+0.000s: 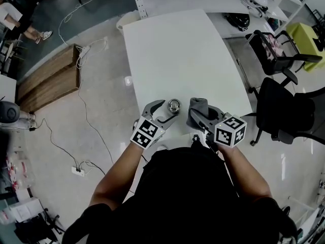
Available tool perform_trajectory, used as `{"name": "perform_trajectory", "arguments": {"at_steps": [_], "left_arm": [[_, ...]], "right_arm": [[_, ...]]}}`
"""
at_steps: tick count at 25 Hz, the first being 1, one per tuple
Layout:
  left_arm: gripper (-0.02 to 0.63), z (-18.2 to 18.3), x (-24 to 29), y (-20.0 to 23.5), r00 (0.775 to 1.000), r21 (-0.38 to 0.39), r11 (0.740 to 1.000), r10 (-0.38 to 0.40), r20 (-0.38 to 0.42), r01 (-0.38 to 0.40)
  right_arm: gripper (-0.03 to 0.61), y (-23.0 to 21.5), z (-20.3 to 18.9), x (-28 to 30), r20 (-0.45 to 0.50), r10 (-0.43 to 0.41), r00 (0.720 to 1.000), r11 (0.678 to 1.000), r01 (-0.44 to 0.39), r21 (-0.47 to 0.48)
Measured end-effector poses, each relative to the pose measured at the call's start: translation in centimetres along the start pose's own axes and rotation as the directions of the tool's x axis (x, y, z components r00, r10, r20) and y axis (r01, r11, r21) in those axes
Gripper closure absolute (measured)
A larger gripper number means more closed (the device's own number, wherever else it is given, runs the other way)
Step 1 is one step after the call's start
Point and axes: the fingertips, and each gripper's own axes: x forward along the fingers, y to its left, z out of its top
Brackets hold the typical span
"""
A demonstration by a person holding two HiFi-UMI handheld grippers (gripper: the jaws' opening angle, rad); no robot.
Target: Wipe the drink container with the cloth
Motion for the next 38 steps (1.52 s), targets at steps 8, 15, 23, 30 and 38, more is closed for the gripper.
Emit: {"name": "perform_trajectory", "arguments": {"at_steps": [8,15,23,30,38], "left_arm": [[0.319,1.5,-4.6,-0.1,0.990,-0.144,0.989,-0.008,0.144,0.028],[0.573,0.9,-7.1,-0.9,0.987,-0.191,0.981,-0.013,0.160,0.044],[0.597,-0.8,-9.8,-2.0,0.992,-0.275,0.960,-0.025,0.127,0.060],[0.598,-1.0,-11.2,-3.7,0.991,-0.277,0.957,-0.059,0.119,0.090],[0.598,-1.1,-11.5,-5.4,0.995,-0.301,0.952,-0.021,0.095,0.049]], "right_arm": [[0.466,1.8,-0.8,0.3,0.051,-0.043,0.998,0.999,0.043,0.005],[0.466,4.6,-2.1,0.1,0.068,-0.070,0.995,0.997,0.071,-0.022],[0.468,7.9,-4.2,-0.1,0.072,-0.070,0.995,0.996,0.073,-0.049],[0.466,9.8,-4.6,-0.7,0.101,-0.088,0.991,0.994,0.094,-0.052],[0.468,11.8,-3.8,-1.3,0.083,0.026,0.996,0.983,-0.011,-0.181]]}}
